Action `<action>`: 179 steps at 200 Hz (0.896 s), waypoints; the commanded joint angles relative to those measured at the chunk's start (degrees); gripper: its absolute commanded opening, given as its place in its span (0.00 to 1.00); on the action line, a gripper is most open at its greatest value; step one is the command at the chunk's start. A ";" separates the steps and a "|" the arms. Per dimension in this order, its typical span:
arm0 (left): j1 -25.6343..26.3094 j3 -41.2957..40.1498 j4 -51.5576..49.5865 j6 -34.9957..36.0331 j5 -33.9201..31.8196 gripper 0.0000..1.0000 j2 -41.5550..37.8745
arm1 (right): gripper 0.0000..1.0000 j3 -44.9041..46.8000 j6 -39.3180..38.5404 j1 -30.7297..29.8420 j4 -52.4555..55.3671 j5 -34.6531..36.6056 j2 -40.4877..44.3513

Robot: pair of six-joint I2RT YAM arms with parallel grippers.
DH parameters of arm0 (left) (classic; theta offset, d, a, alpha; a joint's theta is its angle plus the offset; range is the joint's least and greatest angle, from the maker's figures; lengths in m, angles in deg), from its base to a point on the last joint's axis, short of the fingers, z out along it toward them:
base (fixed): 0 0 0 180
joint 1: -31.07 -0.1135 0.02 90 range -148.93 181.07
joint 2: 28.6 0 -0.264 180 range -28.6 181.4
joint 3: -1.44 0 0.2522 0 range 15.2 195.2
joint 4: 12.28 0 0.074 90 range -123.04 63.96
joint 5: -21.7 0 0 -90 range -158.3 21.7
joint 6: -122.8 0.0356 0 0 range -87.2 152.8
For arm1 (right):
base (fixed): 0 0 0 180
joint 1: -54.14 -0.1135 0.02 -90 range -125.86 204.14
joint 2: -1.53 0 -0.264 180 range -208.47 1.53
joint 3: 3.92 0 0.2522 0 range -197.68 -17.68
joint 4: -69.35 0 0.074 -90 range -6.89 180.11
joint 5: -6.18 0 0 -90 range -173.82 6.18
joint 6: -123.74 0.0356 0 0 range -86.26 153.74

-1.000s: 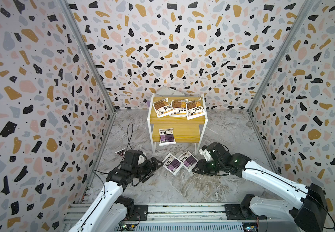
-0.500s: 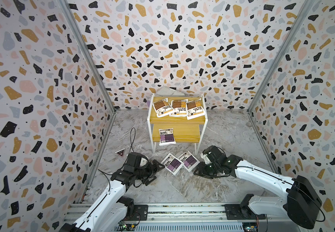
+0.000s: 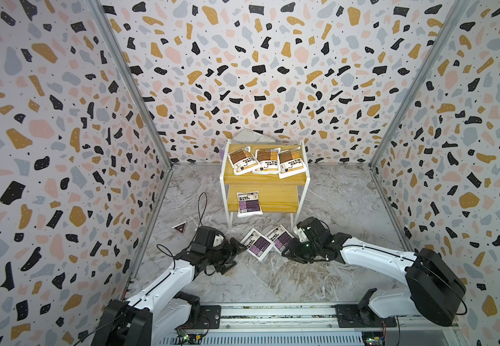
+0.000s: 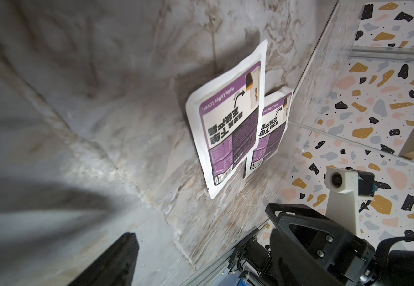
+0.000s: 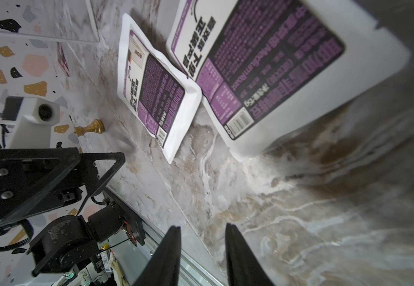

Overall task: Place the bagged coffee beans on the shelf by color
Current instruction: Place the bagged coffee beans on the shelf, then pick up the bagged coffee beans at the center of the board.

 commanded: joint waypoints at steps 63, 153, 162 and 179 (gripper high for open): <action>-0.80 4.92 7.51 4.75 -4.88 0.73 10.31 | 0.21 -3.57 3.43 -3.06 -12.69 0.74 -10.02; -2.46 6.57 12.07 7.22 -4.32 0.66 18.42 | 0.10 -7.00 5.35 -4.03 -19.09 1.75 -19.45; -2.53 6.85 12.52 7.48 -4.23 0.66 19.26 | 0.10 -6.95 5.75 -4.03 -19.70 1.81 -20.26; -2.79 7.09 13.46 7.81 -3.86 0.65 20.70 | 0.09 -6.73 5.97 -4.20 -20.31 2.04 -21.30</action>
